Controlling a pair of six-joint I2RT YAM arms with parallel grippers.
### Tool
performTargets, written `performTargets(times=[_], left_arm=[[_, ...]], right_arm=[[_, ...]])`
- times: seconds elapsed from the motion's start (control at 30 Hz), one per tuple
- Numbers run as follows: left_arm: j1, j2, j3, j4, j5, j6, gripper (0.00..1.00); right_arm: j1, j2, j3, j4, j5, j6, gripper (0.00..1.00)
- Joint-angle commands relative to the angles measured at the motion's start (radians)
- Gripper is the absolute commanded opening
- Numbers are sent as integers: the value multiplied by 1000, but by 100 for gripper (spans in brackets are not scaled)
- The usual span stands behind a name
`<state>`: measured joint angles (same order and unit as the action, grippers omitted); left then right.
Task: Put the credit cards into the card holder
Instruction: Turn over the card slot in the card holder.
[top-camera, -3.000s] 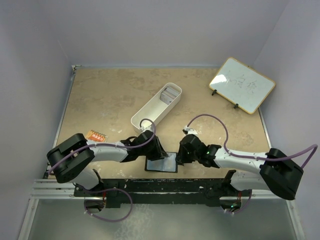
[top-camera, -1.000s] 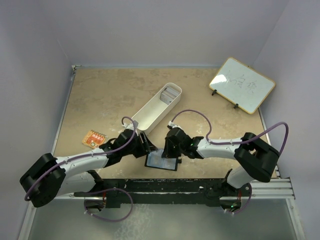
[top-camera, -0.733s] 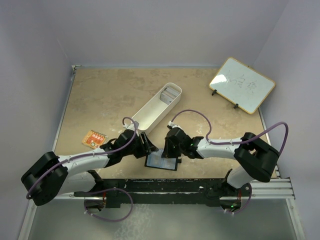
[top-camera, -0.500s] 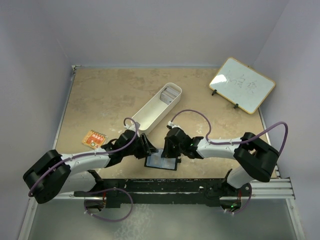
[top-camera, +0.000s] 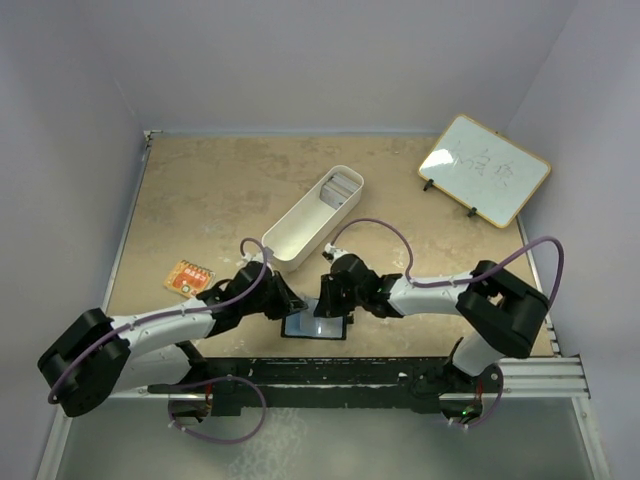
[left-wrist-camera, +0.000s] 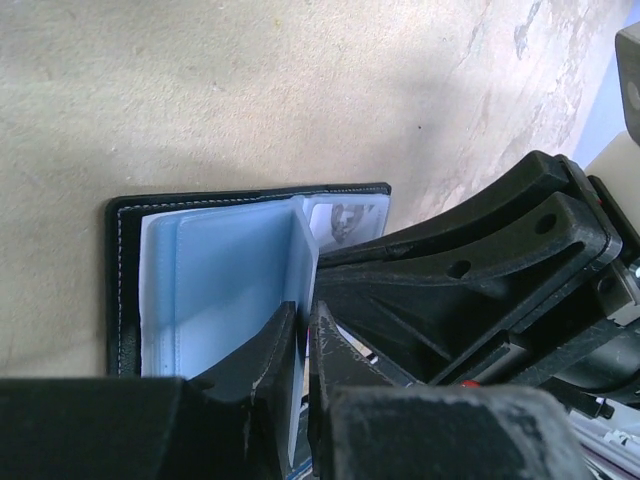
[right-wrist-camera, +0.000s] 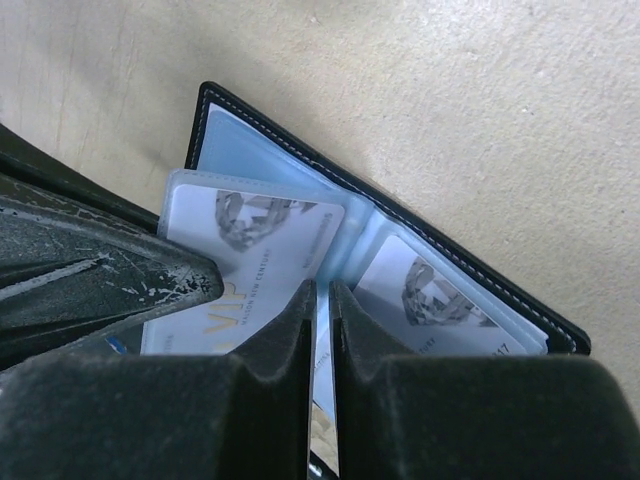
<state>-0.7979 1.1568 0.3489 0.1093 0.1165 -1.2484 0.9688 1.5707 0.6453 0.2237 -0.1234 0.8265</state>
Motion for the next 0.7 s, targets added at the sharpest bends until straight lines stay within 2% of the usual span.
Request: performTargets(times=[0.0, 0.1, 0.23, 0.33, 0.43, 0.67], left_arm=[[0, -81, -2, -58, -54, -41, 4], [-1, -109, -7, -79, -69, -51, 6], [-3, -117, -19, -22, -49, -69, 19], [-4, -115, -18, -1, -38, -77, 25], [-4, -109, -21, 23, -27, -85, 27], [-6, -88, -26, 86, -6, -100, 30]], right_arm=[[8, 25, 19, 20, -20, -69, 13], [8, 42, 29, 33, -34, -81, 13], [8, 45, 42, 31, -46, -84, 15], [8, 20, 58, -28, -9, -94, 18], [8, -17, 66, -103, 40, -106, 24], [8, -89, 55, -171, 59, -112, 28]])
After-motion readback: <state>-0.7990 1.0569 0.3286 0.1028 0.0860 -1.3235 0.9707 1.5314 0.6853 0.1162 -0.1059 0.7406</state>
